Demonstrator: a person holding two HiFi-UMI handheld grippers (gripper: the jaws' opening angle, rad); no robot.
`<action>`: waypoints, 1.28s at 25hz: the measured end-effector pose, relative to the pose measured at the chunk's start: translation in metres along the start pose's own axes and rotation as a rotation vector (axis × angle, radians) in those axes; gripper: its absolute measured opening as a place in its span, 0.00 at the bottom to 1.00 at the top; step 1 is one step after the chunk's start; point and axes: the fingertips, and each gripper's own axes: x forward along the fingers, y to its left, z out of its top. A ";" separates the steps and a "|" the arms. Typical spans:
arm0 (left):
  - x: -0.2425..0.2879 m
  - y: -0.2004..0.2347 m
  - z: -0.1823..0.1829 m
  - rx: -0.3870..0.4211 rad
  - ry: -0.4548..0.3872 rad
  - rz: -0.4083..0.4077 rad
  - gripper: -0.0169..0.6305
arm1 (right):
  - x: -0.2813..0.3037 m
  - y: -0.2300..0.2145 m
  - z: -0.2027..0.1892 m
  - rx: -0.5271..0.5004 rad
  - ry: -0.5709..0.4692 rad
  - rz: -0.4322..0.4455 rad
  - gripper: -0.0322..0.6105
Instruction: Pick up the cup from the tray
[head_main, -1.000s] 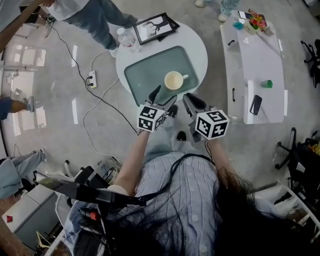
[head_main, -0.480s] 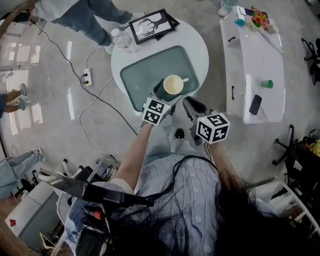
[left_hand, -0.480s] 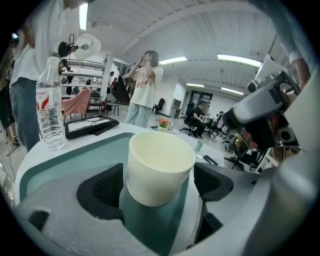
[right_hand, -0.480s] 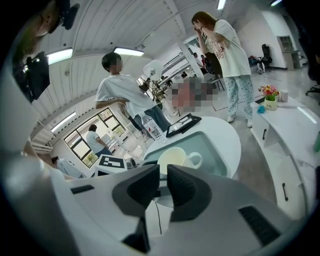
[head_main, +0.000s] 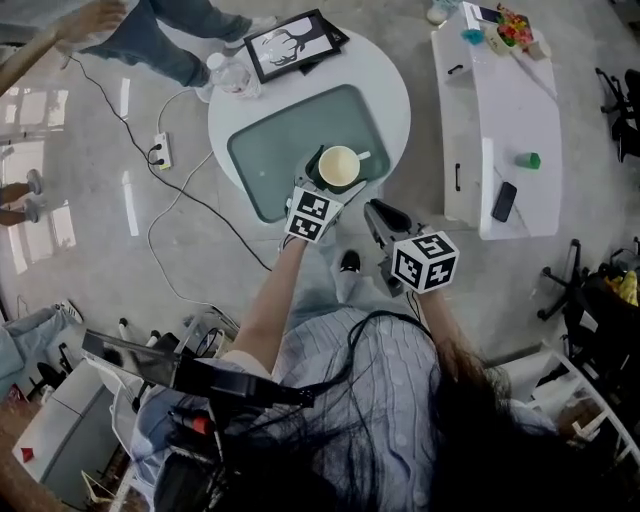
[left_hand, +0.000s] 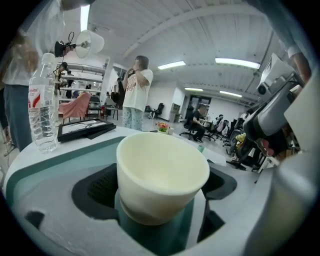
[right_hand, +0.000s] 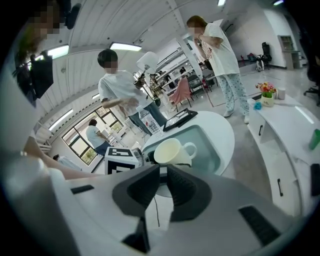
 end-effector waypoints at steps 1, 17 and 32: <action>0.002 0.001 -0.001 0.009 0.003 0.003 0.77 | -0.001 -0.001 -0.001 0.001 0.002 -0.003 0.14; 0.000 0.006 -0.014 0.111 0.065 0.081 0.74 | -0.007 -0.006 -0.006 0.003 0.003 -0.025 0.14; -0.052 -0.001 0.033 0.109 -0.043 0.133 0.74 | -0.008 0.005 0.001 -0.037 -0.025 0.001 0.14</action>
